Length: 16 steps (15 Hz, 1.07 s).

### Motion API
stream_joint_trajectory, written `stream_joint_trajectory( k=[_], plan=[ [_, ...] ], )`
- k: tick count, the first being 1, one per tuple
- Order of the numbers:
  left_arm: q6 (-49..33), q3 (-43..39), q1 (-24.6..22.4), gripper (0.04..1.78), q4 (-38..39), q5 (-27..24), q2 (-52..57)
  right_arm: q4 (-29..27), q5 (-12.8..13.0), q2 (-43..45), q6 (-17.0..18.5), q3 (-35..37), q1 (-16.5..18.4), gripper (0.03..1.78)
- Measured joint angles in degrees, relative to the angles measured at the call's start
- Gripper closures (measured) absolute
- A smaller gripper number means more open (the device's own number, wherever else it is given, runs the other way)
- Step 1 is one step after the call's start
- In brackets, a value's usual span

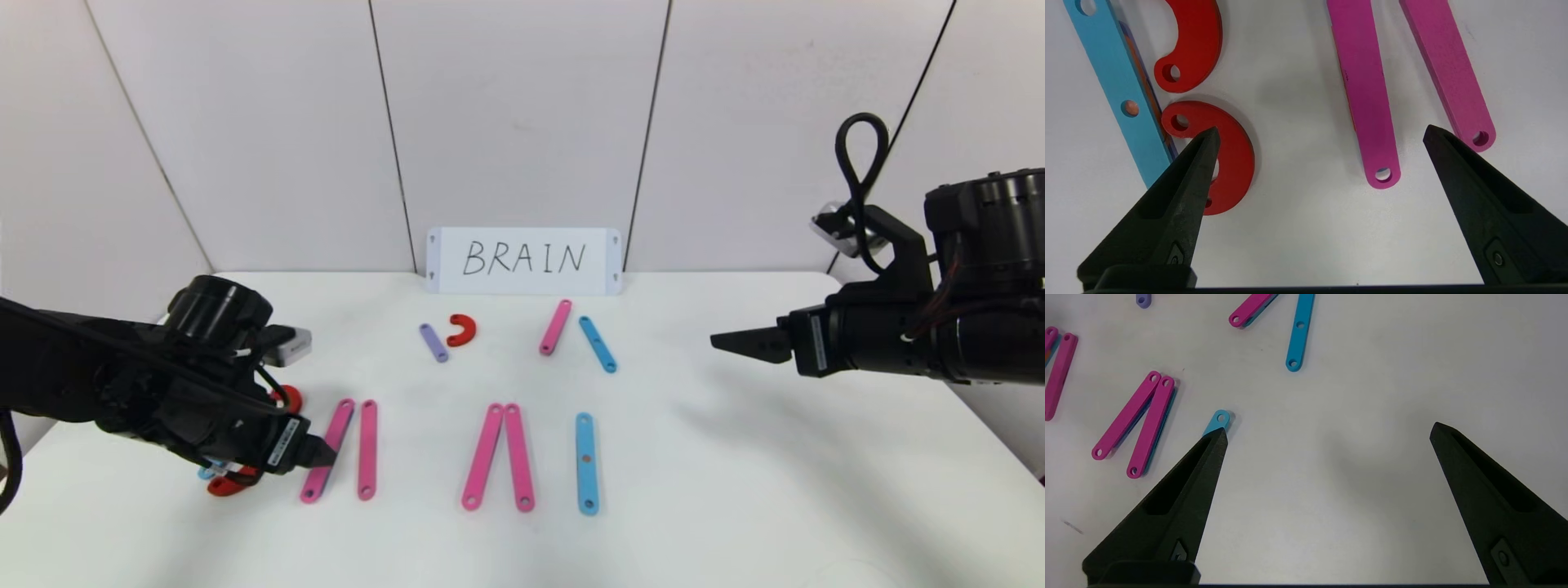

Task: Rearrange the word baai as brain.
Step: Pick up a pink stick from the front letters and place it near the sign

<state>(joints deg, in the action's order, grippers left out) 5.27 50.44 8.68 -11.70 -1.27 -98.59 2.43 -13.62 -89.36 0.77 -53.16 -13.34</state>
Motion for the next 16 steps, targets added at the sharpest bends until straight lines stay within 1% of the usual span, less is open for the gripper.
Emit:
stream_joint_trajectory(
  k=[2, 5, 12, 14, 16],
  plan=[
    [-0.5, -0.1, 1.0, 0.08, 1.2, 1.1, -1.2, 0.1, 0.0, 0.0, 0.0, 0.1, 0.0, 0.08],
    [-4.2, 0.2, 1.9, 0.08, 3.2, 1.9, -2.9, 0.2, 0.0, 0.0, -0.1, 0.3, 0.0, 0.08],
    [-5.4, 0.1, 2.4, 0.09, 3.6, 2.5, -5.0, 0.2, 0.0, -0.3, -0.1, 0.3, 0.3, 0.08],
    [-5.6, 0.2, 2.5, 0.16, 3.6, 2.4, -5.3, 0.2, 0.0, -0.4, -0.1, 0.3, 0.3, 0.08],
    [-5.7, 0.3, 2.5, 0.36, 3.7, 2.2, -5.5, 0.2, 0.0, -0.4, -0.2, 0.3, 0.4, 0.08]
  ],
)
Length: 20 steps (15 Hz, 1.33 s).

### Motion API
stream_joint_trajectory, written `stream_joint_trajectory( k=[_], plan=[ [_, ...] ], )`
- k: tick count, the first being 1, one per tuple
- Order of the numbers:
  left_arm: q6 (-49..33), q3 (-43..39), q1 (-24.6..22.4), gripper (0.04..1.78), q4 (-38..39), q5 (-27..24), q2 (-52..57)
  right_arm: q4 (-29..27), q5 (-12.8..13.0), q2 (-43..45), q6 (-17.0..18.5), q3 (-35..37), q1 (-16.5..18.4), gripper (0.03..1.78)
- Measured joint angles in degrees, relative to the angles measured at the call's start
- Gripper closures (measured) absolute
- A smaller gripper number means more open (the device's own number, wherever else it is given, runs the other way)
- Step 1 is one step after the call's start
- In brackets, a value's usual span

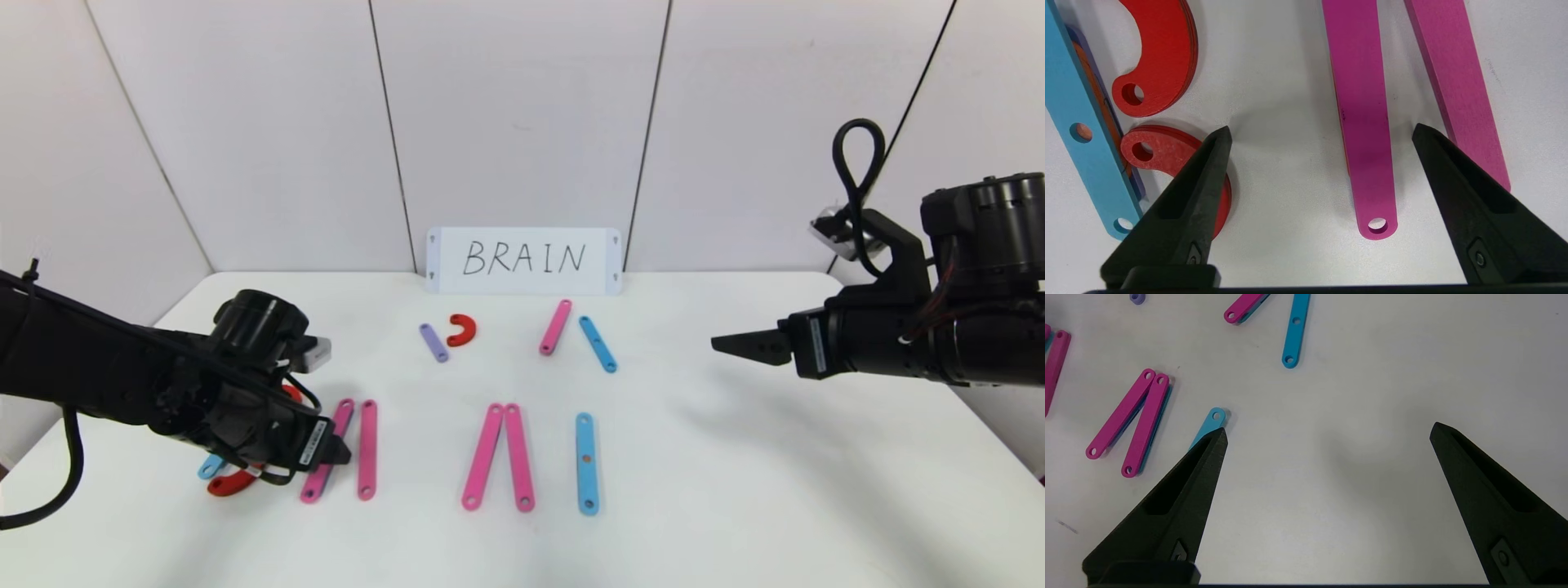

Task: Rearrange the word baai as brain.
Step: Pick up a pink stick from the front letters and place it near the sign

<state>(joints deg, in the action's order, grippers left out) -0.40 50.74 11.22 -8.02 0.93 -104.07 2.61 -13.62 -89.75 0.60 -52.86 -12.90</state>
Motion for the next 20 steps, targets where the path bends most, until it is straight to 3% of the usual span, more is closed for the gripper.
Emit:
stream_joint_trajectory(
  k=[5, 7, 16, 20],
  plan=[
    [-0.4, 0.0, 0.0, 1.21, 1.2, -0.2, -0.7, 0.0, -0.1, 0.0, -0.1, 0.1, 0.1, 0.08],
    [-0.3, -0.1, 0.0, 1.46, 1.2, -0.4, -0.8, 0.0, -0.1, 0.1, -0.2, 0.3, 0.0, 0.08],
    [-1.2, 0.1, 0.0, 1.52, 0.9, -0.4, -0.4, 0.0, 0.0, 0.1, -0.4, 0.7, -0.4, 0.08],
    [-2.4, 3.9, -0.5, 1.52, 0.5, -0.1, 0.8, 0.0, 0.0, 0.1, -0.3, 0.7, -0.3, 0.08]
  ],
)
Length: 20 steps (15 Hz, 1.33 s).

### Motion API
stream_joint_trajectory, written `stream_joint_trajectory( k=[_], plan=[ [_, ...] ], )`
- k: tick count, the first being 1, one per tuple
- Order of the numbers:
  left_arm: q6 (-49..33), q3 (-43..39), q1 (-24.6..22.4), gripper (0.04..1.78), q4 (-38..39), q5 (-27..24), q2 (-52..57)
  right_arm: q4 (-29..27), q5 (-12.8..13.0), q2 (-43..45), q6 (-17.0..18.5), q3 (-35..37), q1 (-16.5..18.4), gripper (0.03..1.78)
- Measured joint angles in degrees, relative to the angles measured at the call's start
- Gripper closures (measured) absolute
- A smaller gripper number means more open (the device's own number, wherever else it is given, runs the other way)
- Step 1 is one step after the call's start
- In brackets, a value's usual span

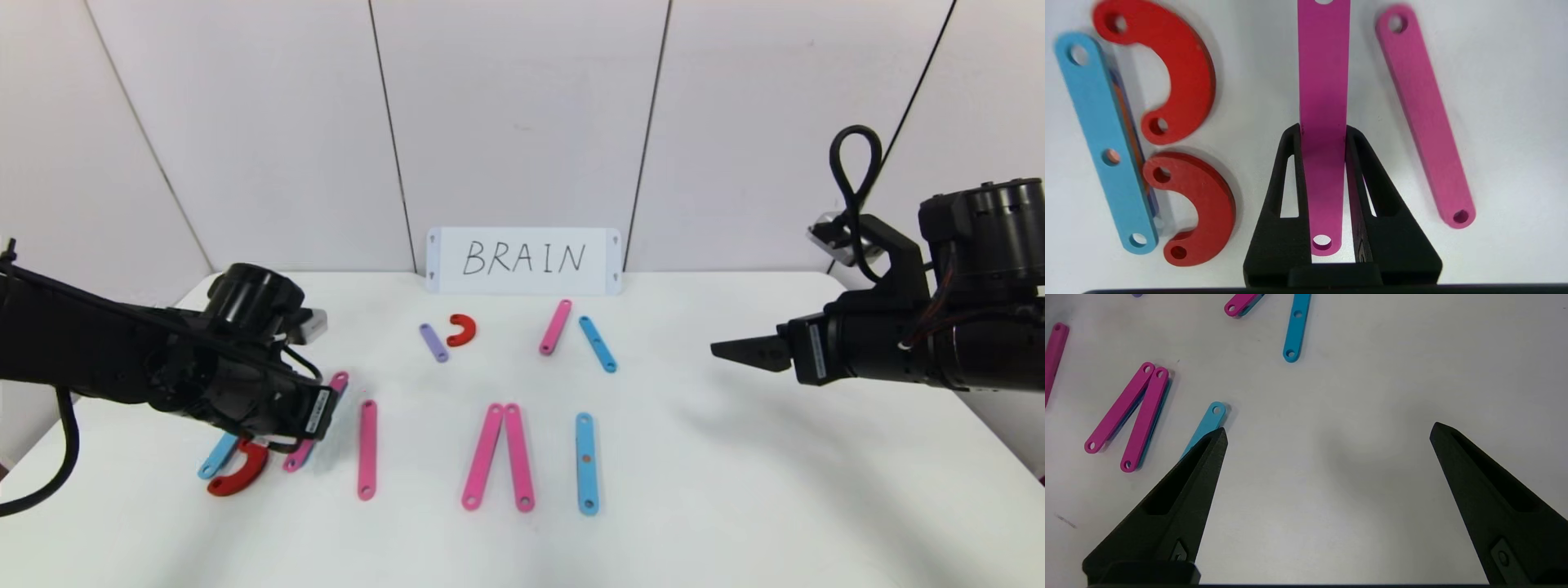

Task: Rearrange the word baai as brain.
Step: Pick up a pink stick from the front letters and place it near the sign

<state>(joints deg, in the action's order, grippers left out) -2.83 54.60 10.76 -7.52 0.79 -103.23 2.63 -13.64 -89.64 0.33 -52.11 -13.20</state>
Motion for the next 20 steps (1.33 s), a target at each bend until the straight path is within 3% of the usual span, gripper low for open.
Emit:
stream_joint_trajectory(
  k=[6, 10, 14, 20],
  plan=[
    [0.3, 15.8, -4.8, 1.52, -6.1, -1.5, -2.4, 0.0, 0.0, 0.0, -0.1, 0.4, 0.1, 0.08],
    [1.0, 30.2, -7.4, 1.52, -10.7, -2.3, -10.5, 0.0, -0.2, 0.0, -0.1, 0.6, 0.1, 0.08],
    [4.1, 45.0, -9.5, 1.52, -20.3, -4.4, -19.0, 0.0, -0.2, 0.0, -0.1, 0.7, 0.1, 0.08],
    [18.4, 49.0, -11.9, 1.52, -23.8, -5.8, -24.8, 0.0, -0.1, 0.0, -0.1, 0.9, 0.1, 0.08]
  ],
)
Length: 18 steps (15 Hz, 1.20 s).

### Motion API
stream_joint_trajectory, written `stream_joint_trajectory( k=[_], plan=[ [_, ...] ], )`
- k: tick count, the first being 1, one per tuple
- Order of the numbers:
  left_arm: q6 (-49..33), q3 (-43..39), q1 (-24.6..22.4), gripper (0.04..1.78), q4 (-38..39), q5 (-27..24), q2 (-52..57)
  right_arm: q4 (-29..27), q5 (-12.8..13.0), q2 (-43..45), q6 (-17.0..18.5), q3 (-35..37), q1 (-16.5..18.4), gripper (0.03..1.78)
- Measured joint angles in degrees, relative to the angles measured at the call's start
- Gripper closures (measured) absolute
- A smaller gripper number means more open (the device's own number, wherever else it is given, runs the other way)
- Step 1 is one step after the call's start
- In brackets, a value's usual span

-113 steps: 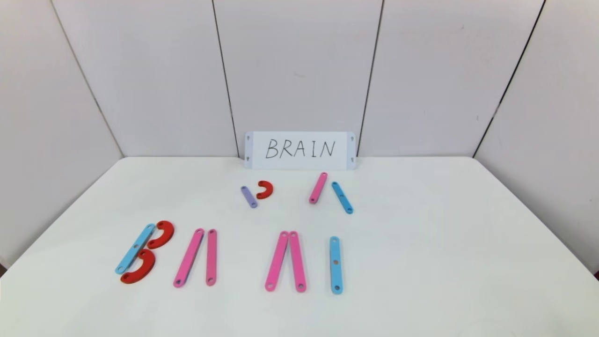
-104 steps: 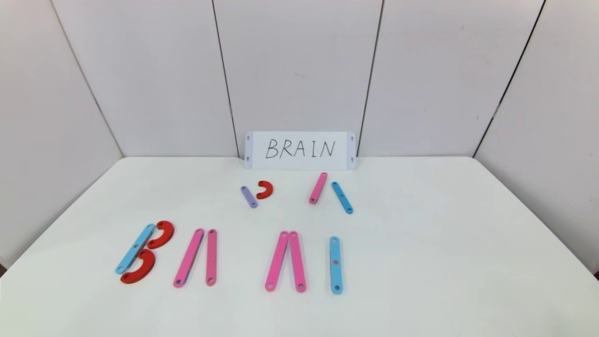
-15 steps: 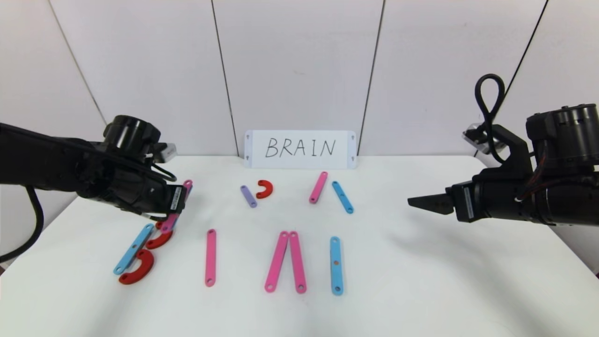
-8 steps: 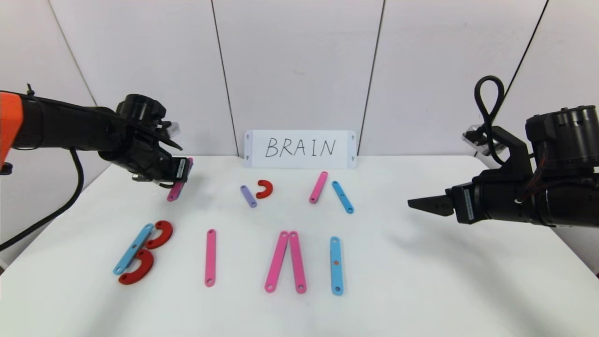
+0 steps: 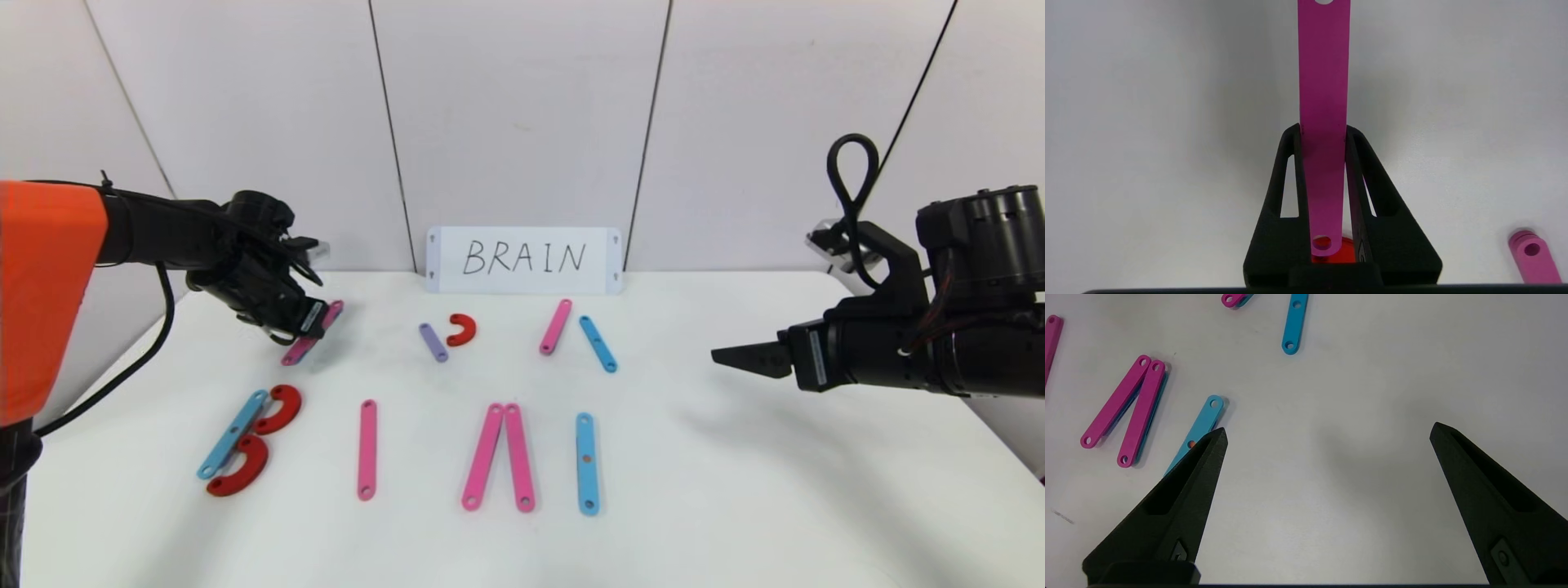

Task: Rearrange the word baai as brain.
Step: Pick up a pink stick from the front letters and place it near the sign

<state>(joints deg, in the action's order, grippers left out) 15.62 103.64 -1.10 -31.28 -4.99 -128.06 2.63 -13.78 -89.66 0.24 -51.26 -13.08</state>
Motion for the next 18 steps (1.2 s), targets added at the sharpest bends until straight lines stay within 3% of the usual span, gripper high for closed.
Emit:
stream_joint_trajectory(
  k=[5, 18],
  plan=[
    [5.4, 2.1, -0.5, 1.52, 0.2, -2.8, -1.6, 0.0, 0.0, 0.0, 0.0, 0.3, 0.0, 0.08],
    [4.9, 7.6, -0.8, 1.52, -0.7, -2.3, -6.3, 0.0, 0.0, 0.0, -0.1, 0.6, 0.0, 0.08]
  ],
)
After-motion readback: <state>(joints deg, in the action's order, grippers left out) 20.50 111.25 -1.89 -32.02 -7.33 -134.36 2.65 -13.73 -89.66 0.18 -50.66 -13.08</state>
